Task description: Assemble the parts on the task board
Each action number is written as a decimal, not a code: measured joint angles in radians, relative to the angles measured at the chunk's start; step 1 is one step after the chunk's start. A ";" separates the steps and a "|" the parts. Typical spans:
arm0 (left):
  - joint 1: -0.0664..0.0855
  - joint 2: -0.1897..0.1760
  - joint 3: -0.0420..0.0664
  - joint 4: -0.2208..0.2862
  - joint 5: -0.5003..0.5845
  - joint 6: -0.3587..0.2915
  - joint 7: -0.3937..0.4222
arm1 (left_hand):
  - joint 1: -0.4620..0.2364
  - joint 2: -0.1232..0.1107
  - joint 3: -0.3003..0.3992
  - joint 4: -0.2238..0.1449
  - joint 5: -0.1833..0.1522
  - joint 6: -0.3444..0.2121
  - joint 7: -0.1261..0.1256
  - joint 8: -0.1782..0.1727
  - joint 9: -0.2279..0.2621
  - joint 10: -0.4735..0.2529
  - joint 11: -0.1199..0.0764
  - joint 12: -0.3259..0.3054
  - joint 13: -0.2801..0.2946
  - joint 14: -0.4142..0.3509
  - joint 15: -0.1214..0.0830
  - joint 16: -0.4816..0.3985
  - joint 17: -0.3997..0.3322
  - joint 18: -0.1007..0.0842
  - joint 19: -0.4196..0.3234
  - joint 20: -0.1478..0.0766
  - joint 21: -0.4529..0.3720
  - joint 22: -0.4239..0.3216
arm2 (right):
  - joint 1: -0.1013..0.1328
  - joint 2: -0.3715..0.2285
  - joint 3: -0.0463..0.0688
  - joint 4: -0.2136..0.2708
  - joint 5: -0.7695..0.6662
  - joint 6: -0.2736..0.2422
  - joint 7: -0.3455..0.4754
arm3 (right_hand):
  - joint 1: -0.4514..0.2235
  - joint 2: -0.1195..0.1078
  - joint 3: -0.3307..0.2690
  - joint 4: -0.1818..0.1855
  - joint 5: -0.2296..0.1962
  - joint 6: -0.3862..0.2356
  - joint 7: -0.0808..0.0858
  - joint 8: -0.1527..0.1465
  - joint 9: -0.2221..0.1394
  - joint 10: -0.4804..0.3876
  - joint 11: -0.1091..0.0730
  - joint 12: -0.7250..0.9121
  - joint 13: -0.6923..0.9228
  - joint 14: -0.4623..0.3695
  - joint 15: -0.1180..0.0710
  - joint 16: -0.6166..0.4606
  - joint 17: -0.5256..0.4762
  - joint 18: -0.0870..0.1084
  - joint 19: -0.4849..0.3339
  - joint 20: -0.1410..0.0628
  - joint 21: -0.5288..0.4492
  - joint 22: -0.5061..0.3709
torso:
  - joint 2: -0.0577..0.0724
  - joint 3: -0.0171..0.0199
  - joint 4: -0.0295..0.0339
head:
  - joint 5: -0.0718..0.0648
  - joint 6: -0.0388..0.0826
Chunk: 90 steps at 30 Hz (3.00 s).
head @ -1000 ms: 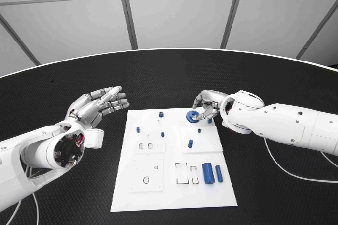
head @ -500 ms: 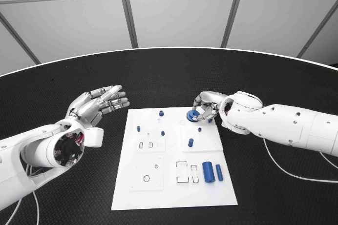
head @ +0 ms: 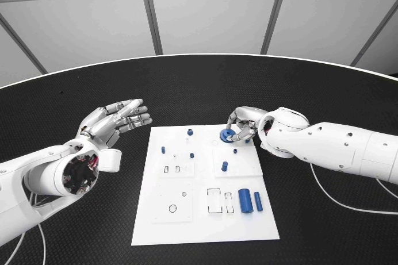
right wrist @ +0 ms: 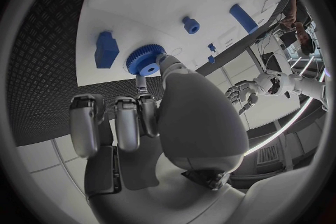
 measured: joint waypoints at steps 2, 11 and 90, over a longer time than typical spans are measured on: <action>0.000 0.000 0.000 0.000 0.000 0.000 0.000 | 0.000 0.000 0.000 0.000 0.000 0.000 0.000 0.000 0.000 0.000 0.000 0.000 0.000 0.000 0.000 0.000 0.000 0.000 0.000 0.000 0.000 0.000 | 0.000 0.000 0.000 0.001 0.000 -0.002 -0.001 | 0.005 0.004 0.013 -0.002 0.000 0.013 -0.002 0.000 -0.004 0.003 -0.003 0.000 0.000 0.000 0.000 0.000 0.000 0.000 0.000 0.000 0.002 0.000 | 0.000 0.0000 -0.0001 | 0.000 -0.001; 0.000 0.000 0.000 -0.001 0.000 0.000 -0.002 | 0.000 0.000 0.004 -0.004 0.000 0.000 0.000 0.000 -0.001 0.000 0.000 -0.005 0.000 0.000 0.000 0.000 0.000 0.000 0.000 0.000 0.000 -0.001 | 0.000 -0.004 0.000 0.015 -0.001 -0.016 0.003 | 0.022 -0.008 0.113 -0.009 0.016 0.060 -0.013 -0.006 -0.012 0.003 -0.022 0.018 0.000 -0.001 -0.017 0.000 0.000 0.000 0.002 -0.013 0.002 0.000 | -0.001 -0.0006 -0.0011 | -0.001 -0.002; 0.000 0.013 0.000 -0.014 0.000 0.007 -0.010 | 0.000 0.000 0.004 -0.004 0.000 0.000 0.000 0.000 -0.002 0.000 0.000 -0.005 0.000 0.000 0.000 0.000 0.000 0.000 0.000 0.000 0.000 -0.002 | 0.006 0.282 -0.005 -0.046 -0.276 -0.002 -0.013 | -0.011 -0.029 0.222 -0.045 0.065 0.060 -0.013 -0.016 -0.013 0.003 -0.029 0.032 0.000 -0.002 -0.024 0.000 0.000 -0.012 -0.002 -0.023 0.001 0.000 | -0.002 -0.0051 0.0011 | 0.028 -0.003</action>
